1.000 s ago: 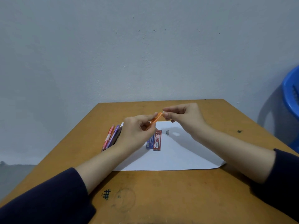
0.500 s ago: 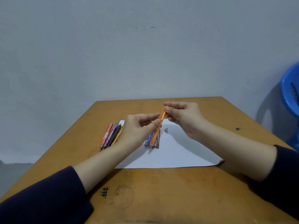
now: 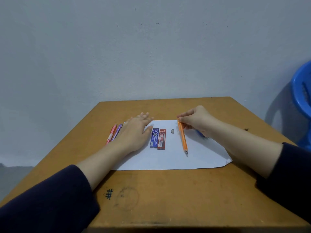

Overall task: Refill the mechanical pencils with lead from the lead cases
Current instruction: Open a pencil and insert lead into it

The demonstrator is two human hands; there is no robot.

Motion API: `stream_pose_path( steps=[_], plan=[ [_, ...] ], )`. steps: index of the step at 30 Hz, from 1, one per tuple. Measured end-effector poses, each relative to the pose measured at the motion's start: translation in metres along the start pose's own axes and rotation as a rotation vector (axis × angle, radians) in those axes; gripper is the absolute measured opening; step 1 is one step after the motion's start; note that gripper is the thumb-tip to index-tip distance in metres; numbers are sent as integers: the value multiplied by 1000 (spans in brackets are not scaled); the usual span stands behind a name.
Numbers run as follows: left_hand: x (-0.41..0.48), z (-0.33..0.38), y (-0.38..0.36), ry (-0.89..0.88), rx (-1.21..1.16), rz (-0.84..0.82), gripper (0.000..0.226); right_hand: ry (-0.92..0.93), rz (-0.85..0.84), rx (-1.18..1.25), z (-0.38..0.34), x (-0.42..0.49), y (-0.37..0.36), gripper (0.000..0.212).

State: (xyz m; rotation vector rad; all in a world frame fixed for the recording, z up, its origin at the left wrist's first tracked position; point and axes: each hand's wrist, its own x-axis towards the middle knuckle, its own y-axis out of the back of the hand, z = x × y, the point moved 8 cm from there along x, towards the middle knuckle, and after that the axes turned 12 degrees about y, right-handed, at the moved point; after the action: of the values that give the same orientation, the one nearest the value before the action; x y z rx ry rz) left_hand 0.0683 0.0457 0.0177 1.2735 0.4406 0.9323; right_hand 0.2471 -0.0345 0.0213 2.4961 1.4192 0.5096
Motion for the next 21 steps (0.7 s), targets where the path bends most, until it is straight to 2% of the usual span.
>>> stream_pose_path(
  steps=[3,7,21],
  plan=[
    [4,-12,-11,73,103,-85,49,-22,-19,-97,7,-1,-4,8],
    [5,-21,-21,148,125,-181,50,-7,-55,-171,6,-2,-10,8],
    [6,-21,-23,128,187,-181,51,17,-68,-286,3,-4,-11,10]
  ],
)
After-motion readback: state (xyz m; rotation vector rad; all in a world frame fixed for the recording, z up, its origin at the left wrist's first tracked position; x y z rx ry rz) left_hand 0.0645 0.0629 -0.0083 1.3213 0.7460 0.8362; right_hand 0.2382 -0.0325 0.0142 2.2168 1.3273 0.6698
